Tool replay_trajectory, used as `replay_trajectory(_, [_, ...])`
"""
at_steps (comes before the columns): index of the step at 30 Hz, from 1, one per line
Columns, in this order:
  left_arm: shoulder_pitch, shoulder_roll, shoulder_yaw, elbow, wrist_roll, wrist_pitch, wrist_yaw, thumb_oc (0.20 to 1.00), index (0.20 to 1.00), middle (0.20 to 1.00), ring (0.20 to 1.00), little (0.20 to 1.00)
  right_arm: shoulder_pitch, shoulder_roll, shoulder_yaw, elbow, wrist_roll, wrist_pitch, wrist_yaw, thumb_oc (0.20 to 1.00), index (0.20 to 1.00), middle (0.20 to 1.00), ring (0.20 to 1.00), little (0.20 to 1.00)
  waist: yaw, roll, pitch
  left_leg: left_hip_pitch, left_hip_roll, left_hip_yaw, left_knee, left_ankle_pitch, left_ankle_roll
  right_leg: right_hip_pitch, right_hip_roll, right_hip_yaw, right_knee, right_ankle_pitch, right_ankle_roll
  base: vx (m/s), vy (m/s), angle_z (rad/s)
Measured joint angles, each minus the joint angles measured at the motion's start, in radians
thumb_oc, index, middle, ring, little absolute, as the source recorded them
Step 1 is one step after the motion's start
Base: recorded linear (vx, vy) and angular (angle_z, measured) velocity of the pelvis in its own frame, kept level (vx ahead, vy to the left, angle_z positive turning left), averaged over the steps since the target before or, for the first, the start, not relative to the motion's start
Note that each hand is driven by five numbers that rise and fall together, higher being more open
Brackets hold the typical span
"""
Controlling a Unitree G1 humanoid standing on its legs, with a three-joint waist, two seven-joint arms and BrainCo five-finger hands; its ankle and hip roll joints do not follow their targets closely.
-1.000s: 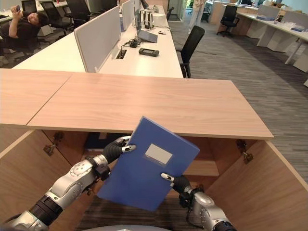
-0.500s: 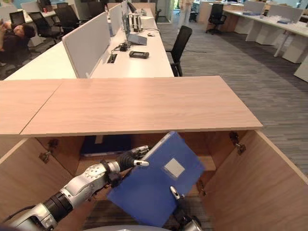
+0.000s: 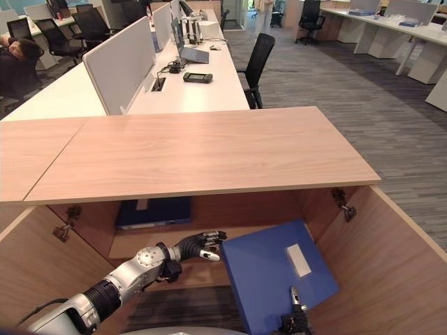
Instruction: Put the empty folder in the office cabinet
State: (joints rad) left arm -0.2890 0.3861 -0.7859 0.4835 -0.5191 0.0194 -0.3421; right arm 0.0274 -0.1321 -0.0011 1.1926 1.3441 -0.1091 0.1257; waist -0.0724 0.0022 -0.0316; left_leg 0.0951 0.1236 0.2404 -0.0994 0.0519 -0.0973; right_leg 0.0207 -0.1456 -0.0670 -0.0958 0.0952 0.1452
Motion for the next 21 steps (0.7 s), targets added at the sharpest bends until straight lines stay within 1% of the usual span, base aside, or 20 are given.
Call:
replay_trajectory(4, [0.007, -0.011, 0.016, 0.034, 0.000, -0.008, 0.001, 1.000, 1.000, 1.000, 1.000, 1.000, -0.020, 0.000, 0.001, 0.023, -0.011, 0.019, -0.008, 0.200, 0.200, 0.200, 0.200, 0.200, 0.000, 0.009, 0.008, 0.001, 0.000, 0.000, 0.000, 0.000, 0.001, 0.002, -0.001, 0.000, 0.000, 0.000, 0.000, 0.00, 0.000, 0.00])
replay_trajectory(7, [0.016, -0.053, 0.048, 0.109, 0.000, -0.017, 0.016, 1.000, 1.000, 1.000, 1.000, 1.000, -0.037, -0.009, 0.026, 0.029, -0.034, 0.033, -0.020, 0.200, 0.200, 0.200, 0.200, 0.200, 0.001, 0.032, 0.027, -0.001, 0.001, -0.002, 0.000, -0.004, -0.004, 0.001, 0.000, -0.002, 0.000, 0.000, 0.000, -0.02, -0.044, 0.02])
replay_trajectory(8, [0.030, -0.073, 0.076, 0.146, 0.006, -0.020, 0.025, 1.000, 1.000, 1.000, 1.000, 1.000, -0.044, -0.016, 0.047, 0.027, -0.039, 0.035, -0.022, 0.200, 0.200, 0.200, 0.200, 0.200, 0.003, 0.037, 0.037, -0.004, 0.001, -0.003, 0.000, -0.004, -0.004, 0.001, 0.000, -0.003, 0.000, 0.000, 0.000, -0.04, -0.072, 0.01])
replay_trajectory(9, [0.055, -0.122, 0.125, 0.229, 0.017, -0.021, 0.057, 1.000, 1.000, 1.000, 1.000, 1.000, -0.060, -0.029, 0.081, 0.019, -0.052, 0.033, -0.023, 0.200, 0.200, 0.200, 0.200, 0.200, 0.000, 0.056, 0.047, -0.005, 0.003, -0.003, 0.000, -0.003, -0.003, -0.002, 0.001, -0.003, 0.000, 0.000, 0.000, -0.04, -0.079, 0.01])
replay_trajectory(10, [0.058, -0.135, 0.134, 0.261, 0.018, -0.022, 0.072, 1.000, 1.000, 1.000, 1.000, 1.000, -0.066, -0.035, 0.097, 0.015, -0.066, 0.034, -0.031, 0.200, 0.200, 0.200, 0.200, 0.200, 0.004, 0.054, 0.054, -0.008, 0.004, -0.004, 0.000, -0.001, -0.001, -0.003, 0.002, -0.004, 0.000, 0.000, 0.000, -0.04, -0.068, 0.05])
replay_trajectory(11, [0.060, -0.174, 0.175, 0.350, 0.022, -0.024, 0.102, 1.000, 1.000, 1.000, 1.000, 1.000, -0.071, -0.055, 0.145, -0.046, -0.085, 0.035, -0.051, 0.200, 0.200, 0.200, 0.200, 0.200, 0.006, 0.066, 0.059, -0.017, 0.005, -0.009, 0.000, 0.001, 0.001, -0.007, 0.001, -0.008, 0.000, 0.000, 0.000, -0.03, -0.068, 0.06])
replay_trajectory(12, [0.065, -0.197, 0.196, 0.418, 0.028, -0.012, 0.124, 1.000, 1.000, 1.000, 1.000, 1.000, -0.076, -0.064, 0.163, -0.119, -0.098, 0.035, -0.045, 0.200, 0.200, 0.200, 0.200, 0.200, -0.001, 0.074, 0.068, -0.018, 0.004, -0.010, 0.002, 0.004, 0.003, -0.010, 0.002, -0.009, 0.000, 0.000, 0.000, -0.02, -0.068, 0.06])
replay_trajectory(13, [0.075, -0.202, 0.193, 0.438, 0.035, 0.001, 0.132, 1.000, 1.000, 1.000, 1.000, 1.000, -0.084, -0.063, 0.160, -0.152, -0.106, 0.030, -0.036, 0.200, 0.200, 0.200, 0.200, 0.200, -0.002, 0.076, 0.074, -0.020, 0.005, -0.010, 0.005, 0.004, 0.003, -0.014, 0.003, -0.009, 0.000, -0.001, -0.001, -0.02, -0.069, 0.04])
replay_trajectory(14, [0.092, -0.226, 0.231, 0.503, 0.049, -0.007, 0.146, 1.000, 1.000, 1.000, 1.000, 1.000, -0.087, -0.067, 0.169, -0.206, -0.110, 0.029, -0.045, 0.200, 0.200, 0.200, 0.200, 0.200, -0.001, 0.072, 0.077, -0.029, 0.008, -0.015, 0.002, 0.004, 0.003, -0.015, 0.004, -0.016, 0.000, -0.001, -0.002, 0.01, -0.104, 0.12])
replay_trajectory(15, [0.089, -0.291, 0.333, 0.637, 0.066, -0.010, 0.194, 1.000, 1.000, 1.000, 1.000, 1.000, -0.094, -0.084, 0.193, -0.307, -0.113, 0.020, -0.045, 0.200, 0.200, 0.200, 0.200, 0.200, -0.007, 0.078, 0.075, -0.037, 0.006, -0.024, 0.004, 0.004, 0.002, -0.022, 0.003, -0.024, 0.000, -0.004, -0.006, 0.00, -0.080, 0.20])
replay_trajectory(16, [0.102, -0.298, 0.351, 0.697, 0.081, -0.009, 0.210, 1.000, 1.000, 1.000, 1.000, 1.000, -0.118, -0.084, 0.193, -0.326, -0.124, 0.004, -0.036, 0.200, 0.200, 0.200, 0.200, 0.200, -0.006, 0.077, 0.077, -0.040, 0.009, -0.031, 0.009, 0.009, 0.000, -0.022, 0.006, -0.030, 0.000, -0.006, -0.006, 0.03, -0.122, 0.16])
replay_trajectory(17, [0.102, -0.312, 0.395, 0.766, 0.097, -0.015, 0.227, 1.000, 1.000, 1.000, 1.000, 1.000, -0.137, -0.083, 0.193, -0.347, -0.136, -0.007, -0.038, 0.200, 0.200, 0.200, 0.200, 0.200, -0.004, 0.071, 0.079, -0.039, 0.010, -0.031, 0.009, 0.009, 0.000, -0.021, 0.009, -0.030, 0.000, -0.008, -0.009, 0.06, -0.127, 0.10])
replay_trajectory(19, [0.131, -0.294, 0.411, 0.814, 0.115, 0.006, 0.256, 1.000, 1.000, 1.000, 1.000, 1.000, -0.172, -0.084, 0.190, -0.359, -0.148, -0.025, -0.039, 0.200, 0.200, 0.200, 0.200, 0.200, -0.001, 0.065, 0.077, -0.039, 0.016, -0.035, 0.010, 0.009, 0.000, -0.018, 0.015, -0.033, 0.000, -0.011, -0.015, 0.10, -0.170, 0.03])
replay_trajectory(20, [0.169, -0.290, 0.623, 0.874, 0.116, -0.002, 0.278, 1.000, 1.000, 1.000, 1.000, 1.000, -0.170, -0.092, 0.185, -0.407, -0.152, -0.026, -0.046, 0.200, 0.200, 0.200, 0.200, 0.200, 0.001, 0.063, 0.076, -0.038, 0.028, -0.030, 0.010, 0.008, -0.002, -0.018, 0.022, -0.033, 0.005, -0.017, -0.018, 0.08, -0.104, -0.02])
replay_trajectory(21, [0.181, -0.273, 0.685, 0.891, 0.117, -0.001, 0.298, 1.000, 1.000, 1.000, 1.000, 1.000, -0.166, -0.094, 0.181, -0.424, -0.154, -0.034, -0.043, 0.200, 0.200, 0.200, 0.200, 0.200, 0.000, 0.061, 0.076, -0.037, 0.033, -0.030, 0.010, 0.008, -0.002, -0.017, 0.027, -0.033, 0.004, -0.021, -0.020, 0.05, -0.057, -0.06])
